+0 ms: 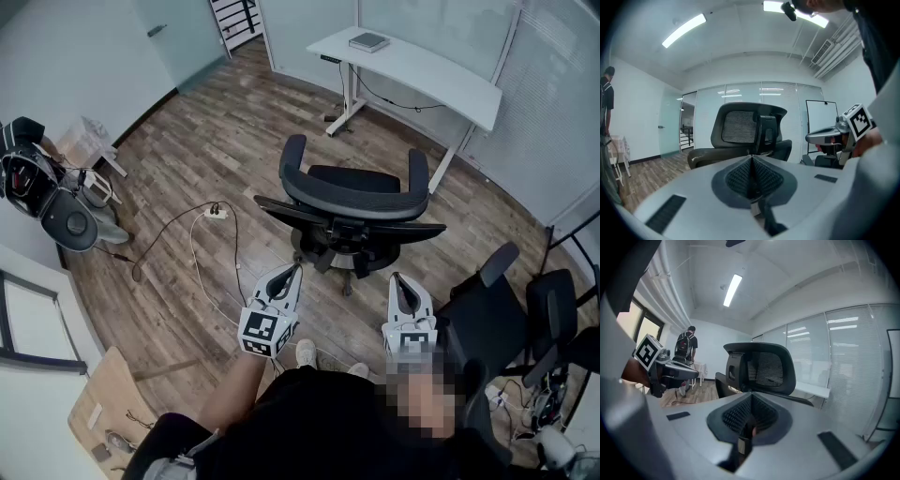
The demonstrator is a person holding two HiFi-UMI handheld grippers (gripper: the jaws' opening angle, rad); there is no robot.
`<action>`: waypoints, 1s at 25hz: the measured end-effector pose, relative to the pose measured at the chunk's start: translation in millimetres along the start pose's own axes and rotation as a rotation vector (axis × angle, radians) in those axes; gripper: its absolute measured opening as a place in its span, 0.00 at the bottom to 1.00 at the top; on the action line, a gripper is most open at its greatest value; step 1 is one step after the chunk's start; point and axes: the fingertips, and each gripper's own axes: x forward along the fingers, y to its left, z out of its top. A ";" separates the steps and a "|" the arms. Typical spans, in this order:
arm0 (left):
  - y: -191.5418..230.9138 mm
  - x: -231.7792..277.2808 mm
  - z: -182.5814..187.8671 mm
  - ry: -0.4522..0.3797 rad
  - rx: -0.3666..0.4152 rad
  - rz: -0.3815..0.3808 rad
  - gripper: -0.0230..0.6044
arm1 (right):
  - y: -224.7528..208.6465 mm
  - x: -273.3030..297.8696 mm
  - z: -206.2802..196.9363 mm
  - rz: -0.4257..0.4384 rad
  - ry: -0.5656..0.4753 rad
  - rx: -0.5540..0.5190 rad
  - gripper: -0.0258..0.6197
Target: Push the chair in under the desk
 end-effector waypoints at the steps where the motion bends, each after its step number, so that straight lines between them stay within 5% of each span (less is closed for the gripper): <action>1: 1.2 -0.5 -0.3 0.003 0.002 0.000 0.06 | 0.7 -0.2 0.0 -0.002 0.003 -0.002 0.04; 7: 17.7 -0.4 0.0 -0.002 -0.004 0.040 0.06 | -1.3 0.1 2.1 -0.017 -0.002 0.006 0.04; 11: 30.5 2.8 0.8 0.003 0.060 0.063 0.07 | -4.7 1.5 -3.2 -0.014 -0.016 0.019 0.05; 12: 30.3 4.5 0.0 0.015 0.088 0.045 0.14 | -3.5 3.7 -4.1 -0.004 -0.012 0.004 0.07; 14: 30.7 7.7 0.1 0.029 0.133 0.007 0.43 | 0.2 8.5 -6.8 0.018 0.005 -0.032 0.38; 25: 53.4 30.3 -18.1 0.146 0.356 -0.104 0.76 | 10.6 32.8 -29.3 0.070 0.179 -0.273 0.70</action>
